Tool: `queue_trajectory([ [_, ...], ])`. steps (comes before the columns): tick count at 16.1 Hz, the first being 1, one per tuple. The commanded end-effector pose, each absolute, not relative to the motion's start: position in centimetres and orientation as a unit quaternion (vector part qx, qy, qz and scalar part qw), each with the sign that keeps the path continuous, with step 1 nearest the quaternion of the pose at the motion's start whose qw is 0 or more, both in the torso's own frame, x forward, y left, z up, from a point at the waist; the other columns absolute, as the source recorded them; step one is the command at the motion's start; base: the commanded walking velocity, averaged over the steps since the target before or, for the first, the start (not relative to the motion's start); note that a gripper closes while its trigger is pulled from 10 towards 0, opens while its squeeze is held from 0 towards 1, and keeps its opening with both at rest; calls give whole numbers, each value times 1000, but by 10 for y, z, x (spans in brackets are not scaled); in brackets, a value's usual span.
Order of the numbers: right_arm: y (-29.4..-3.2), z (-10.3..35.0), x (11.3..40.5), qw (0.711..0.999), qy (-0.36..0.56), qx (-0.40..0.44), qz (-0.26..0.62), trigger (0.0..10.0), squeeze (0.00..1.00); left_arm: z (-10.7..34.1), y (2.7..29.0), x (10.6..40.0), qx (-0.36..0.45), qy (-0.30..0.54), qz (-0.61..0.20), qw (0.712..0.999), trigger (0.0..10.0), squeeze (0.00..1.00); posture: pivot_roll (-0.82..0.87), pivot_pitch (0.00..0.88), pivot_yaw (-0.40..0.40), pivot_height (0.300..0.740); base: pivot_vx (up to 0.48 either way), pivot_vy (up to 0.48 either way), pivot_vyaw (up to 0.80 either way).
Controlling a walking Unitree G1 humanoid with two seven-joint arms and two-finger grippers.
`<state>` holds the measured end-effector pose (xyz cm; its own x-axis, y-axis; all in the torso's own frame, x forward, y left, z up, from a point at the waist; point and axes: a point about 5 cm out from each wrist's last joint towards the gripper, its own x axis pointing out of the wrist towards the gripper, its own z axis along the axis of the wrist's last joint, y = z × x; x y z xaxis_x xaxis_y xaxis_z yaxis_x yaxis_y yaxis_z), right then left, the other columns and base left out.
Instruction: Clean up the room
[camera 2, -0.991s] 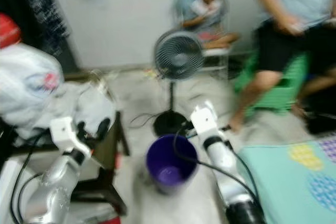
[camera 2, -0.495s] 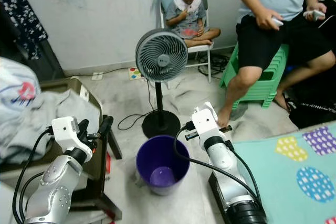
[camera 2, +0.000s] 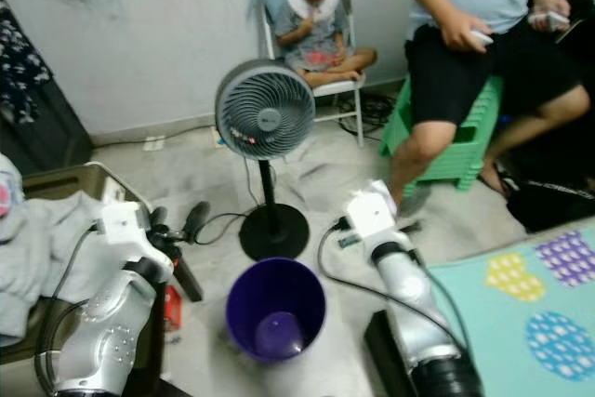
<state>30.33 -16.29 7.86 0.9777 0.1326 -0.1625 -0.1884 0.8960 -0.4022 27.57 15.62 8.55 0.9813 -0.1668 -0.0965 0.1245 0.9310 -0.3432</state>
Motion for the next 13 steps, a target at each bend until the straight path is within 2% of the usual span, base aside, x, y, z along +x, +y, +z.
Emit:
queue_trajectory([
  [1,-151,82,305,972,55,-207,98,10000,0,83,170,272,-161,66,-54,983,10000,0,-198,0,18,740,0,0,0],
  [9,-151,81,305,972,58,-205,97,10000,0,82,169,272,-165,68,-58,982,10000,0,-200,0,17,740,0,-441,0],
  [13,-151,81,305,973,60,-200,95,10000,0,81,172,272,-169,71,-49,982,10000,0,-199,0,17,740,0,0,0],
])
